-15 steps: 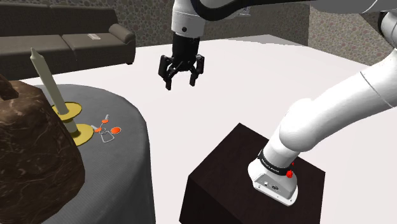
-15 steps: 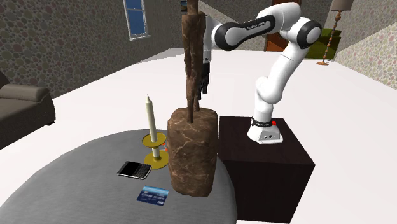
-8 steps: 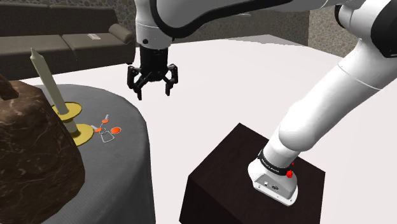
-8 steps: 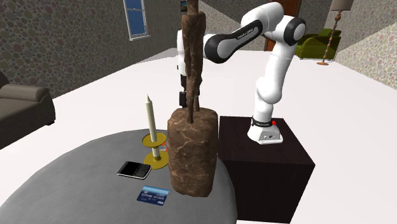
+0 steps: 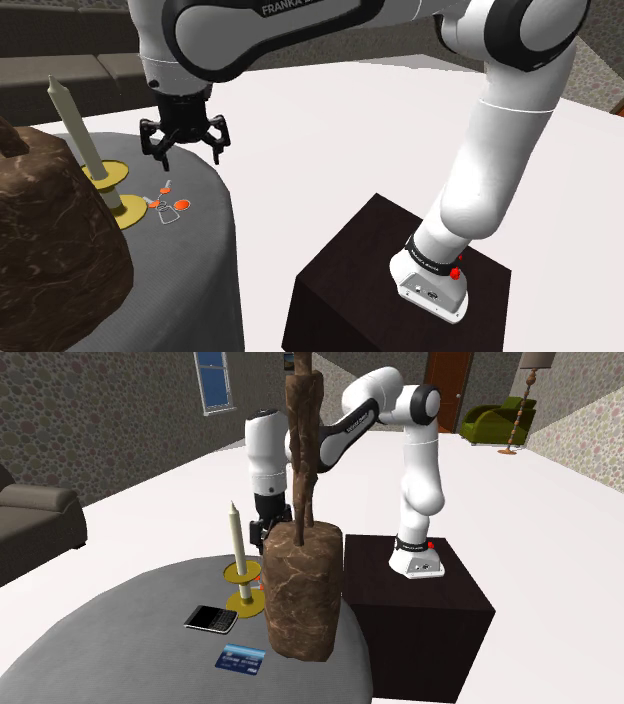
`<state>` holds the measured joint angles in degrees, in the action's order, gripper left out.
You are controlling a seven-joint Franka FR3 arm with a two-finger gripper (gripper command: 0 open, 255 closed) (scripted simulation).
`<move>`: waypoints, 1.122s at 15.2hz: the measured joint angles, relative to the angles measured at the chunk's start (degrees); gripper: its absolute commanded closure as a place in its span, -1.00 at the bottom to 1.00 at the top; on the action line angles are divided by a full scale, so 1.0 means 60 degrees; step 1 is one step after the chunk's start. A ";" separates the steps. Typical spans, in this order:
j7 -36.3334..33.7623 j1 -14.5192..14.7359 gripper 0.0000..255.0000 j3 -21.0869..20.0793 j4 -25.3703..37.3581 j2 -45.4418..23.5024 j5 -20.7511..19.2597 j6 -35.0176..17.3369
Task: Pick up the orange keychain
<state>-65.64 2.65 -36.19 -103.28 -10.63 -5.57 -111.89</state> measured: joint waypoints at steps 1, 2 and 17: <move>-0.0289 0.0144 -1.00 0.0038 0.0320 -0.0420 -0.0290 -0.0007; -0.0614 0.0357 -1.00 0.0084 0.0783 -0.0905 -0.0601 0.0079; -0.1703 0.1231 1.00 0.0473 0.2046 -0.2727 -0.1723 -0.0230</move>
<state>-75.86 10.04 -33.35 -91.00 -26.99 -15.91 -113.27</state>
